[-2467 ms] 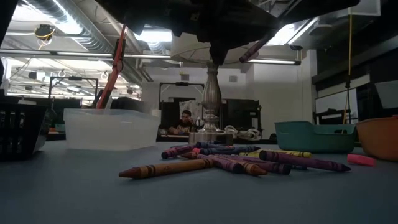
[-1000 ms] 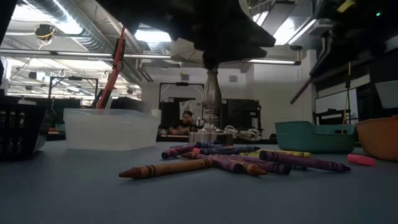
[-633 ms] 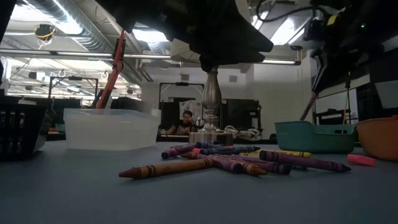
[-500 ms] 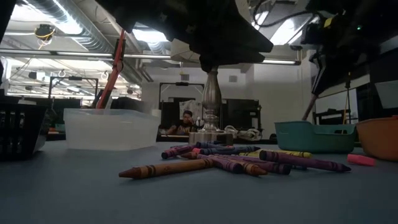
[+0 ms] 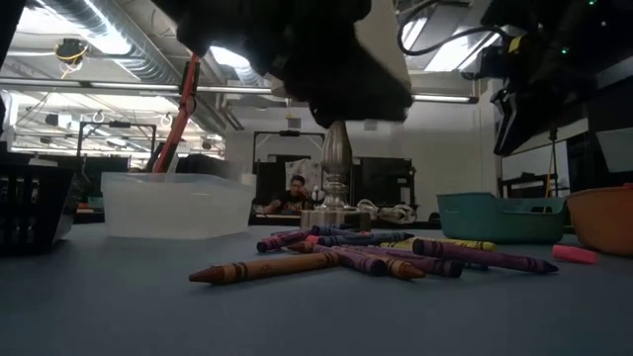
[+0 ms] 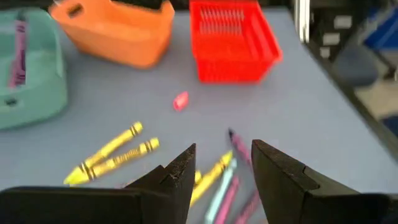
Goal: Sort crayons
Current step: Put the violet crayon into the green bin, then put the brown crayon into the transparent bin
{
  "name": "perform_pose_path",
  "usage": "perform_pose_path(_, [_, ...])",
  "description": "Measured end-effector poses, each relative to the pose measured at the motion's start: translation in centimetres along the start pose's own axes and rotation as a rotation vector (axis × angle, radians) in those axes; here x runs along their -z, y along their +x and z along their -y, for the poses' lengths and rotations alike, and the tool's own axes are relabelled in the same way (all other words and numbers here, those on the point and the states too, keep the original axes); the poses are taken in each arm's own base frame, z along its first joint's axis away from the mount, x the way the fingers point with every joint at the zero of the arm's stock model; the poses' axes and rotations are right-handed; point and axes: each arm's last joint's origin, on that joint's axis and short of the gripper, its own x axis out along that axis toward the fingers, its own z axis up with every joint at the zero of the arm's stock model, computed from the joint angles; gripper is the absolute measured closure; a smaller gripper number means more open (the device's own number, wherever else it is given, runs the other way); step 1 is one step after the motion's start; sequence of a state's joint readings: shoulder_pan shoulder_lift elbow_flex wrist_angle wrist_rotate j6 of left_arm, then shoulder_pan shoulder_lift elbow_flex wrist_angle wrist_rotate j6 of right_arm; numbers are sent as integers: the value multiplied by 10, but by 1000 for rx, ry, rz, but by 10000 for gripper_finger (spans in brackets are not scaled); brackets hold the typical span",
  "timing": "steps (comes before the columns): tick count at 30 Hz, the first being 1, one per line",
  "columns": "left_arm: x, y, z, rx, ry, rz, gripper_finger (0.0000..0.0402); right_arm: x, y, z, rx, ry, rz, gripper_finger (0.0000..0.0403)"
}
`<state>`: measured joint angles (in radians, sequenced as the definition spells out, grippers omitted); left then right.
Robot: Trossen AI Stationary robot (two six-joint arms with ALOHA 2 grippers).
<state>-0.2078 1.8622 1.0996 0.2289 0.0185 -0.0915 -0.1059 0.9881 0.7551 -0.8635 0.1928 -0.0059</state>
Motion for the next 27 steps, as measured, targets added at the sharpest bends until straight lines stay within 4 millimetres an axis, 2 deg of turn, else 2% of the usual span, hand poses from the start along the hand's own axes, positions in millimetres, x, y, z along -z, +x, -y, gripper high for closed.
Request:
perform_pose_path(6, [14, -1, 5, 6, 82, -141, 262, 0, 0, 0, 2, 0, 0, 273])
perform_pose_path(11, [21, -2, 14, 19, 52, -201, 262, 0, 0, 0, -13, 7, 1, 272])
perform_pose_path(17, [26, -3, 38, 12, -26, -228, 262, 0, 0, -1, -21, 91, 2, 271])
perform_pose_path(27, [36, -10, 81, -171, -139, -185, 262, 0, 0, -1, -22, 113, 2, 271])
